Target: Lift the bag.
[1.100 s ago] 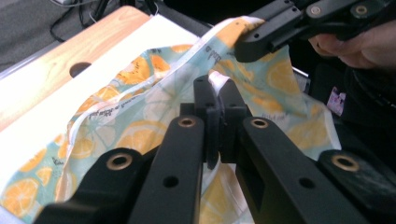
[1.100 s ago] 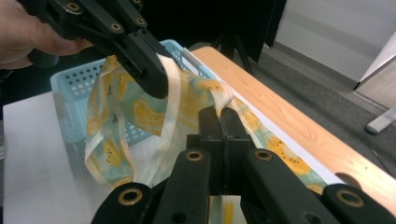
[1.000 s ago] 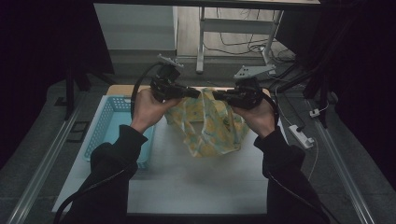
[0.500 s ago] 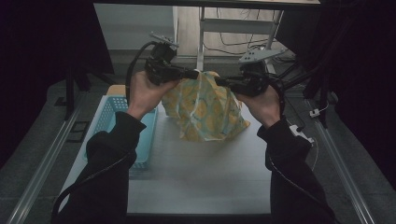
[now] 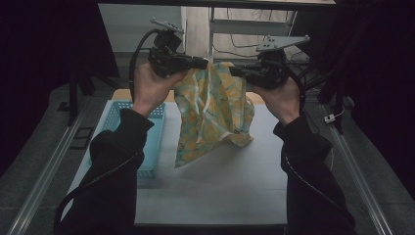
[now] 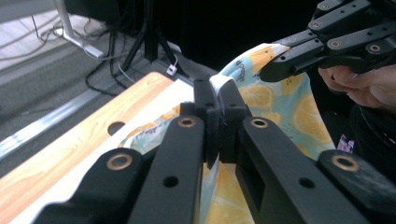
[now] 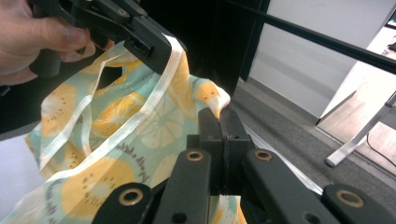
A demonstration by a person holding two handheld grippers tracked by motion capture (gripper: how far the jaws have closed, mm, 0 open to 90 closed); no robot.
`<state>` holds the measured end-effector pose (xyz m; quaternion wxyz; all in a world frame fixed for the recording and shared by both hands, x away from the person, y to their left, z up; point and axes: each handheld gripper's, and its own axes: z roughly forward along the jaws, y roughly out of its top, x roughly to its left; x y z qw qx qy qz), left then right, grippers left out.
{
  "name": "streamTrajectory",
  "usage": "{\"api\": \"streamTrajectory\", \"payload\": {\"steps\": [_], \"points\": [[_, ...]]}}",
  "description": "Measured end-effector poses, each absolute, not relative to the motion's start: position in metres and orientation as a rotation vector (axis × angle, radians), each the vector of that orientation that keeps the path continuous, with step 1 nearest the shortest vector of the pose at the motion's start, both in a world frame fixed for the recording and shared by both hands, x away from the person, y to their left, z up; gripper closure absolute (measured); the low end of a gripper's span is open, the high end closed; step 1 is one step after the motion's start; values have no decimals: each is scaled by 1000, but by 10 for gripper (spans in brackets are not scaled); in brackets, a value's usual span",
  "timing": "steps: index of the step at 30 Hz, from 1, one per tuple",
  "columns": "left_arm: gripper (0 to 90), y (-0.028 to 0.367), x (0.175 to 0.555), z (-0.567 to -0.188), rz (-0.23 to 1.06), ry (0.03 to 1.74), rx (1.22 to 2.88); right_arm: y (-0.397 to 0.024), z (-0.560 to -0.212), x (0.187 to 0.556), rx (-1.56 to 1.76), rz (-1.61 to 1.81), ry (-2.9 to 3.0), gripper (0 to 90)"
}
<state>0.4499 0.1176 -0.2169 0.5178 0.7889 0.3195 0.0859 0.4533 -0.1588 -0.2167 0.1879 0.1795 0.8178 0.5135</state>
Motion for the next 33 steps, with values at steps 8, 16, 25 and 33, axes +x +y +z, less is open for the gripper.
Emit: {"api": "streamTrajectory", "payload": {"steps": [8, 16, 25, 33], "points": [[894, 117, 451, -213, 232, 764, 1870, -159, -206, 452, 504, 1454, 2274, 900], [893, 107, 466, -232, 253, 788, 1919, -155, -226, 463, 528, 1415, 2293, 900], [889, 99, 480, -255, 269, 797, 1951, -156, -256, 479, 595, 1420, 2314, 899], [883, 94, 489, -279, 244, 810, 1980, -154, -277, 489, 648, 1426, 2341, 895]]}}
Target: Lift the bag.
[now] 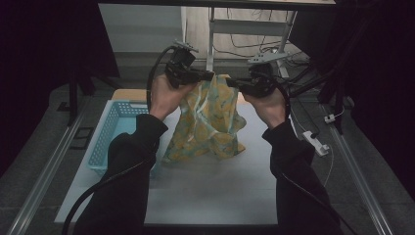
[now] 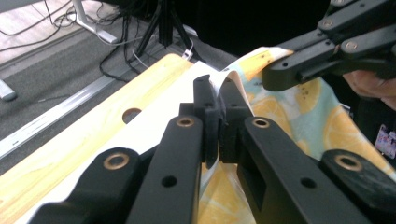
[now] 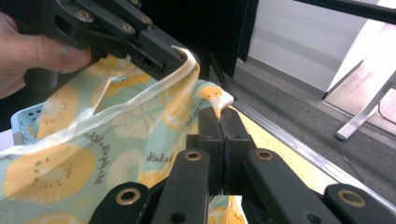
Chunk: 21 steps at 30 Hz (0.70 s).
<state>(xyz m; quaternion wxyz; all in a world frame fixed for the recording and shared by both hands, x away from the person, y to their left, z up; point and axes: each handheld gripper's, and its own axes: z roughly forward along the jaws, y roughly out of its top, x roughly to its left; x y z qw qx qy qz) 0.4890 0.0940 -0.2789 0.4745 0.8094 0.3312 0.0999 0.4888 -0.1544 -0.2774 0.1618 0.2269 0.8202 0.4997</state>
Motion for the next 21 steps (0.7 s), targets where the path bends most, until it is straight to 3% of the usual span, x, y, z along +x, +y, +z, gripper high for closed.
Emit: {"api": "streamTrajectory", "payload": {"steps": [3, 21], "points": [[862, 95, 490, -282, 231, 815, 1971, -155, -280, 490, 656, 1433, 2339, 870], [322, 118, 468, -286, 289, 751, 1954, -176, -284, 484, 725, 1464, 2319, 552]]}}
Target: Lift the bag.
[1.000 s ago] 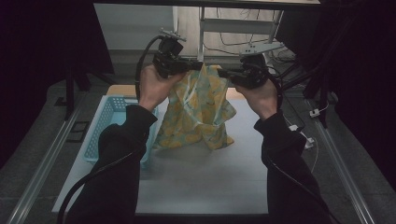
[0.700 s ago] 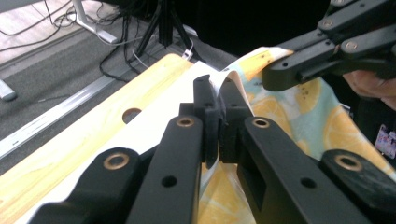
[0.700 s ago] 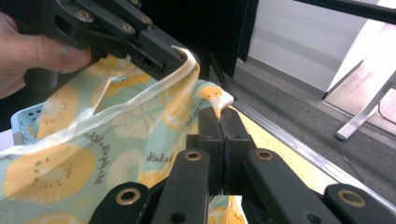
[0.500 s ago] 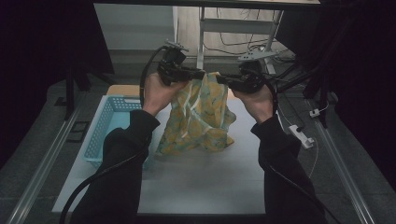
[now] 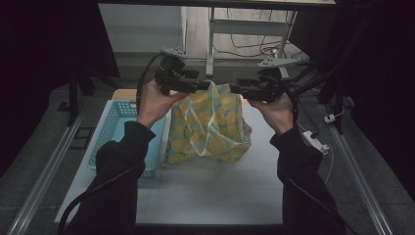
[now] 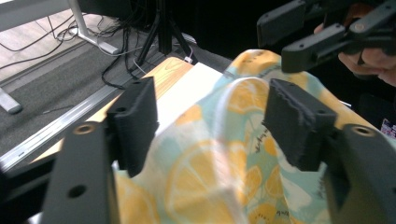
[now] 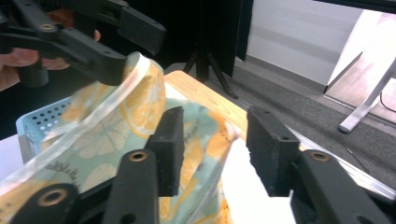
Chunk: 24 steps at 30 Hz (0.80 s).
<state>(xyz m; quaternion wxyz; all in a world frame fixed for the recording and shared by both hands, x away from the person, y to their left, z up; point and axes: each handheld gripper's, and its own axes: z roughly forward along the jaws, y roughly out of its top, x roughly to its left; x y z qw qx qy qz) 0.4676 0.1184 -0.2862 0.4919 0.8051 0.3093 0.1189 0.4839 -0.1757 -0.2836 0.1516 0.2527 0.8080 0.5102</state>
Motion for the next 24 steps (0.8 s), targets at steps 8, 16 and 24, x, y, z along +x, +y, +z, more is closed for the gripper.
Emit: {"api": "streamTrajectory", "payload": {"steps": [8, 16, 24], "points": [[173, 132, 454, -300, 230, 754, 1988, -189, -287, 478, 738, 1487, 2290, 440], [97, 146, 440, -322, 219, 766, 1998, -201, -299, 477, 768, 1479, 2281, 345], [36, 157, 428, -346, 185, 764, 1978, -207, -313, 472, 783, 1493, 2292, 255]]}}
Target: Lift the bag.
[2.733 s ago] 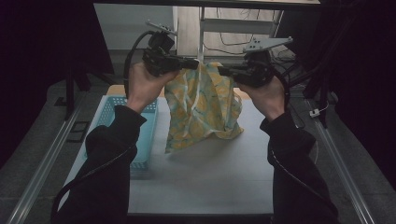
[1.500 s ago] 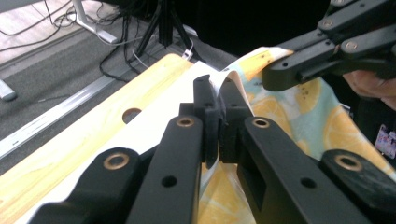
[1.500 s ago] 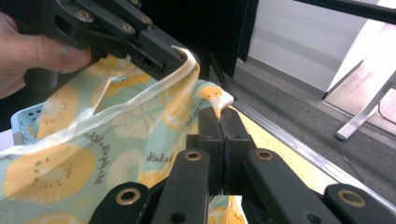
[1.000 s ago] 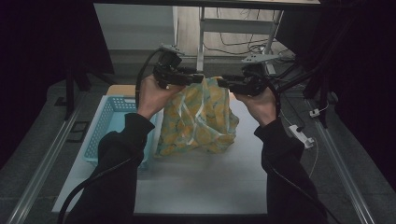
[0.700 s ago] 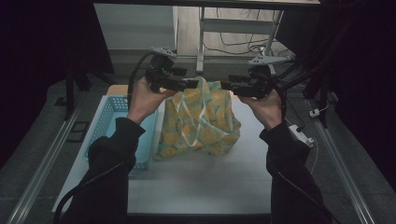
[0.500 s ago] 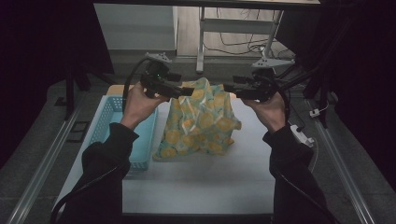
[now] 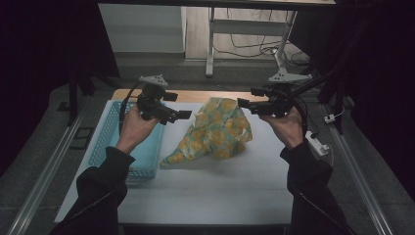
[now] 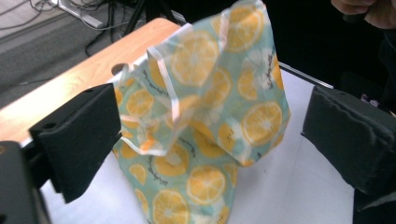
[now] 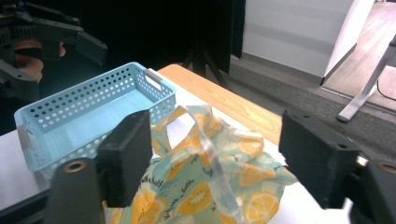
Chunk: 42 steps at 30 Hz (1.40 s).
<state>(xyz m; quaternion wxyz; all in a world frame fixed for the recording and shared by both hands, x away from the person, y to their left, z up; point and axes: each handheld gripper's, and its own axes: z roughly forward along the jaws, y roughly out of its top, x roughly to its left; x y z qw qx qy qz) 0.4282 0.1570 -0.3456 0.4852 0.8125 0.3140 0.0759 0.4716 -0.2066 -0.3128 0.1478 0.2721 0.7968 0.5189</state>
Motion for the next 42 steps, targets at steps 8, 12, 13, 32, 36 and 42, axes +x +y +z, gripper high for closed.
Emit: {"api": "streamTrajectory", "payload": {"steps": [8, 12, 13, 32, 36, 42], "points": [[0, 164, 414, -373, 173, 779, 1998, -204, -330, 463, 792, 1463, 2314, 125], [0, 166, 405, -387, 169, 771, 2012, -202, -342, 458, 801, 1441, 2318, 77], [0, 166, 402, -390, 180, 771, 2014, -202, -345, 456, 804, 1441, 2322, 72], [1, 192, 345, -439, 173, 856, 1955, -215, -401, 419, 800, 1388, 2351, 0], [1, 200, 330, -450, 156, 881, 1932, -221, -408, 409, 801, 1390, 2355, 0], [1, 207, 307, -463, 152, 907, 1945, -229, -417, 396, 812, 1372, 2357, 0]]}}
